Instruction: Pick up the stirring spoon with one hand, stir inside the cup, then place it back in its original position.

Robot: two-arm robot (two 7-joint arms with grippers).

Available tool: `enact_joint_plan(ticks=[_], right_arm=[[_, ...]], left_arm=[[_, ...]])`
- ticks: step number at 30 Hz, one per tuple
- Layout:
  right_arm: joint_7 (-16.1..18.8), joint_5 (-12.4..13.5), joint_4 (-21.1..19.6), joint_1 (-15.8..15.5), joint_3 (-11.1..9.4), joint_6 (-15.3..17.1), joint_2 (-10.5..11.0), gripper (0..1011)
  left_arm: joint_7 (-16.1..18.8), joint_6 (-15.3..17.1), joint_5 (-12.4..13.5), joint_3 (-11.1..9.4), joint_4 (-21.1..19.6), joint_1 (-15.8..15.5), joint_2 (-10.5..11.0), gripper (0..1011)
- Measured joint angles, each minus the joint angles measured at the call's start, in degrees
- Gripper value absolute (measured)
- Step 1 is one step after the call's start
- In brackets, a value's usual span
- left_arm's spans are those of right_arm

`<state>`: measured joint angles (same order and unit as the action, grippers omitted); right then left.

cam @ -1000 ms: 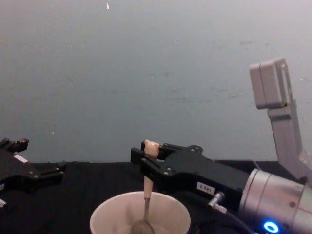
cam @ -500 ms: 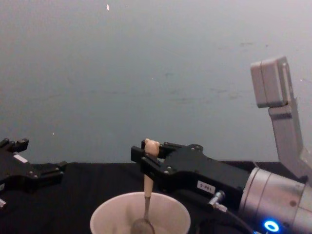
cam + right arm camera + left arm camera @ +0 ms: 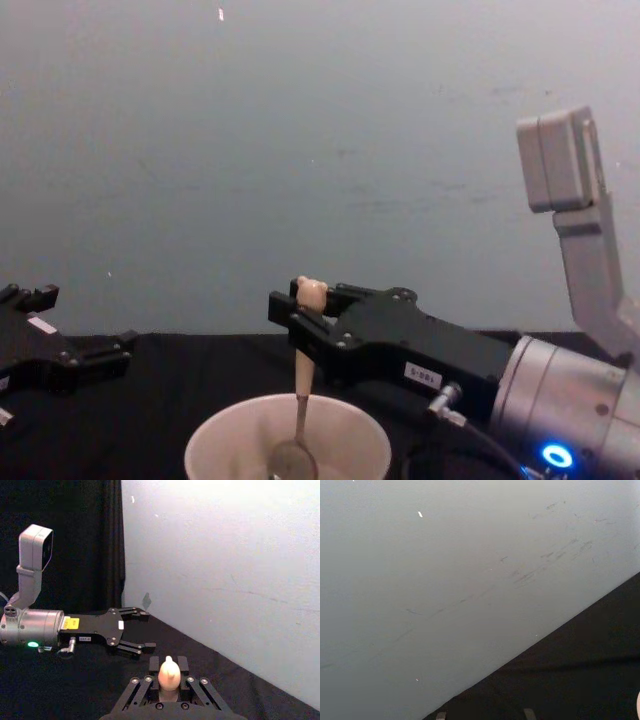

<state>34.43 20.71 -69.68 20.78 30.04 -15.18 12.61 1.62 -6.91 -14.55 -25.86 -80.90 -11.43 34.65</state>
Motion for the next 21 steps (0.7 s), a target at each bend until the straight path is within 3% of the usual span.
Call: enact_joint_plan(ticks=[6,21], right_arm=[[-0.28,0.0,-1.15,-0.32,-0.16,0.86,0.4,211],[-1.07,3.88,-12.85,-2.34,-2.58,4.93,4.14,211]], left_arm=[[0.0,0.0,0.0,0.0,0.0,0.0,0.0,1001],[0.0,0.0,0.0,0.0,0.0,0.0,0.0,1001]])
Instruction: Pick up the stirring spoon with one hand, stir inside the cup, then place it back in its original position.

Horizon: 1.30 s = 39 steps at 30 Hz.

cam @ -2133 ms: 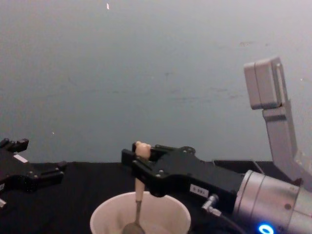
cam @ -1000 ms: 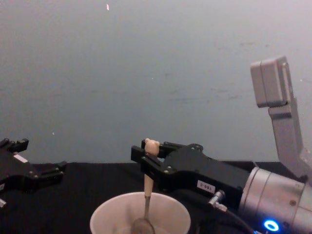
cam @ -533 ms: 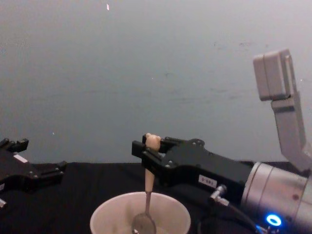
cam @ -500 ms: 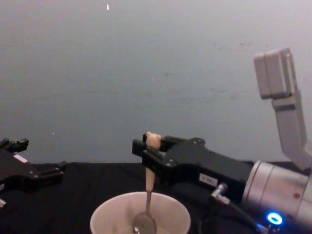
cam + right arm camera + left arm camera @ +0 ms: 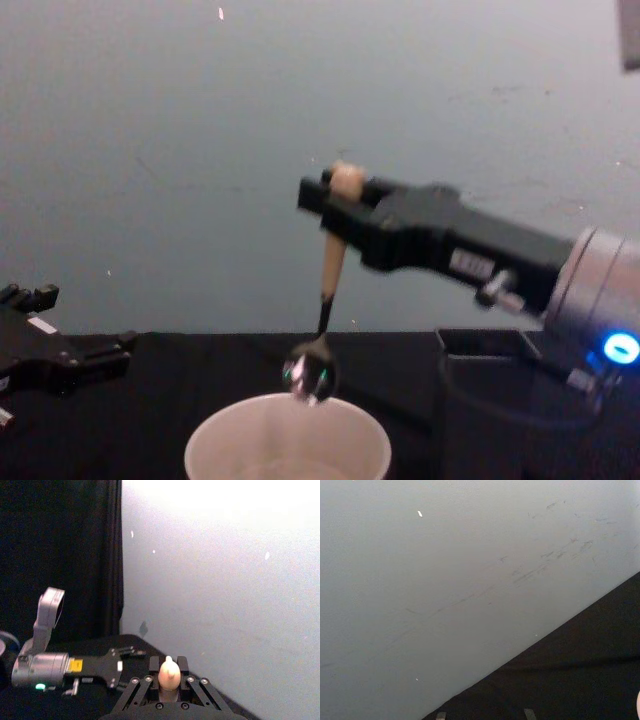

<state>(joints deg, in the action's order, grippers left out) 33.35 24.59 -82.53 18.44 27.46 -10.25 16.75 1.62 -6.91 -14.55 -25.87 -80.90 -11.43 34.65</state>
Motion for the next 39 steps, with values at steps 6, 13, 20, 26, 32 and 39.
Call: enact_joint_plan(ticks=[6,13,20,26,32,39], right_arm=[[-1.71,1.11,-4.04,-0.69,-1.82,0.81,1.9,211],[-4.16,1.31,-6.85,-1.25,-4.27,1.01,3.62,211],[-7.03,0.63,-10.0,-3.01,-6.95,1.91,5.5,211],[-9.07,-0.46,-13.01,-5.69,-8.94,3.28,7.09,211],[-10.45,-1.32,-14.11,-7.5,-9.69,5.12,7.58,211],[-11.28,-2.01,-13.92,-8.69,-10.04,6.42,7.28,211]], left_arm=[[0.0,0.0,0.0,0.0,0.0,0.0,0.0,1001],[0.0,0.0,0.0,0.0,0.0,0.0,0.0,1001],[0.0,0.0,0.0,0.0,0.0,0.0,0.0,1001],[0.0,0.0,0.0,0.0,0.0,0.0,0.0,1001],[0.0,0.0,0.0,0.0,0.0,0.0,0.0,1001],[0.0,0.0,0.0,0.0,0.0,0.0,0.0,1001]])
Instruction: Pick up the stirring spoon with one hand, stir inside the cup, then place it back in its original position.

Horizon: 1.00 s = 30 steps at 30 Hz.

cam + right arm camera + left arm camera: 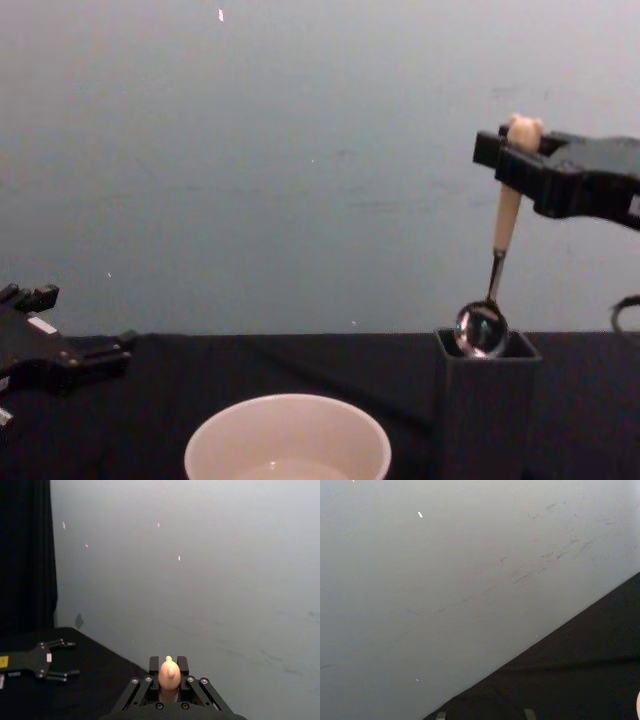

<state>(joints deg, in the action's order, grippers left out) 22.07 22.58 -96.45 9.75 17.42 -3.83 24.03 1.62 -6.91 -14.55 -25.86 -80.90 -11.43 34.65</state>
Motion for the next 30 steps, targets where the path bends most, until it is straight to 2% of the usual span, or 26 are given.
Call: enact_joint_plan(ticks=[11,21,30], right_arm=[[-1.08,-0.79,3.74,0.08,0.62,1.63,-2.69,211],[-2.33,0.69,5.39,-1.47,0.38,3.12,-4.73,211],[-3.96,0.53,7.57,-2.12,0.17,3.39,-6.23,211]], left_arm=[[0.0,0.0,0.0,0.0,0.0,0.0,0.0,1001],[0.0,0.0,0.0,0.0,0.0,0.0,0.0,1001],[0.0,0.0,0.0,0.0,0.0,0.0,0.0,1002]])
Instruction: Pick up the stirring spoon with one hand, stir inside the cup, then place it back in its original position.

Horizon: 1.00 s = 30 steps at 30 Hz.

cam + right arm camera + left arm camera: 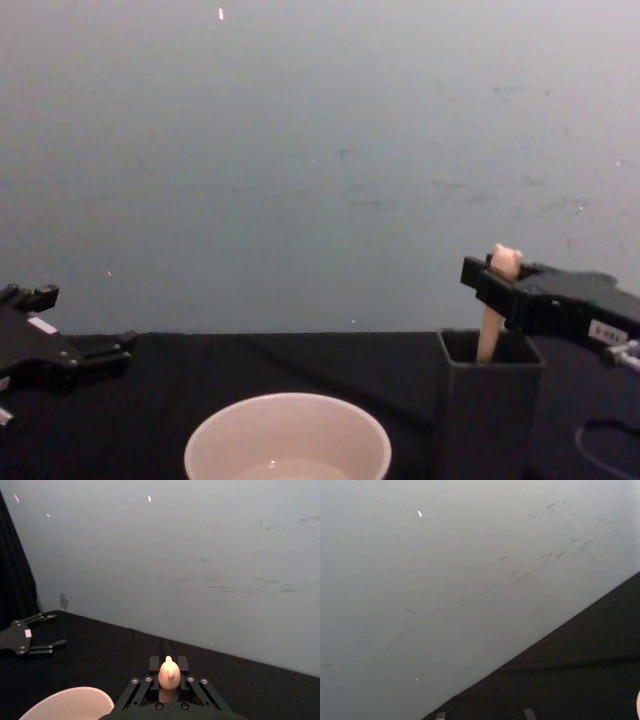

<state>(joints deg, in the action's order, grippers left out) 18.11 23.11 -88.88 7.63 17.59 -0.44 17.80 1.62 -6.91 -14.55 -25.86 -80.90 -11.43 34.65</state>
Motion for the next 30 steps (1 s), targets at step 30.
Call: enact_joint_plan(ticks=[30], right_arm=[[-0.89,-1.7,2.71,0.27,-0.53,0.46,-1.47,211]], left_arm=[[0.0,0.0,0.0,0.0,0.0,0.0,0.0,1001]])
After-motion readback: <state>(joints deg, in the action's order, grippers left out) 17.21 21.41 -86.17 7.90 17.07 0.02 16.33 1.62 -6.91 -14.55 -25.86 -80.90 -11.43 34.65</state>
